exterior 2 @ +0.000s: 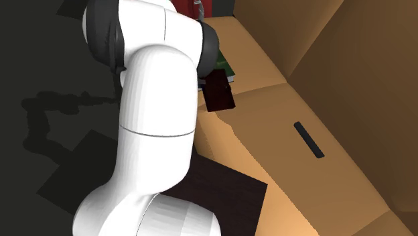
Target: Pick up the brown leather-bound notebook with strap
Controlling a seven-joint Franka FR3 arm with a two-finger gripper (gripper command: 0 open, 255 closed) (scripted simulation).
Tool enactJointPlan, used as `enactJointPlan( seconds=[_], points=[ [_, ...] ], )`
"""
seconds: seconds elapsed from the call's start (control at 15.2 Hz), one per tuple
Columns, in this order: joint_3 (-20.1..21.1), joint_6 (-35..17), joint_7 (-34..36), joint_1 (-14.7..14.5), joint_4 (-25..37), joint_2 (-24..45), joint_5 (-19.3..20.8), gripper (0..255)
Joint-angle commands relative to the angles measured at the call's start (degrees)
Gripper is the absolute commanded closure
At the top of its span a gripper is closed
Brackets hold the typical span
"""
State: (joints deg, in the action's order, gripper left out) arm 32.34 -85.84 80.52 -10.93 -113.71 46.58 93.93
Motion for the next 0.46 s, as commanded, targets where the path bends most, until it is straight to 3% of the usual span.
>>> enactJointPlan(
  seconds=[0.0,0.4],
  points=[
    [0.54,-0.03,-0.68,0.45,-0.82,-1.61,-0.55,255],
    [1.60,-0.21,-2.14,1.31,-2.23,-4.65,-1.70,255]
  ],
)
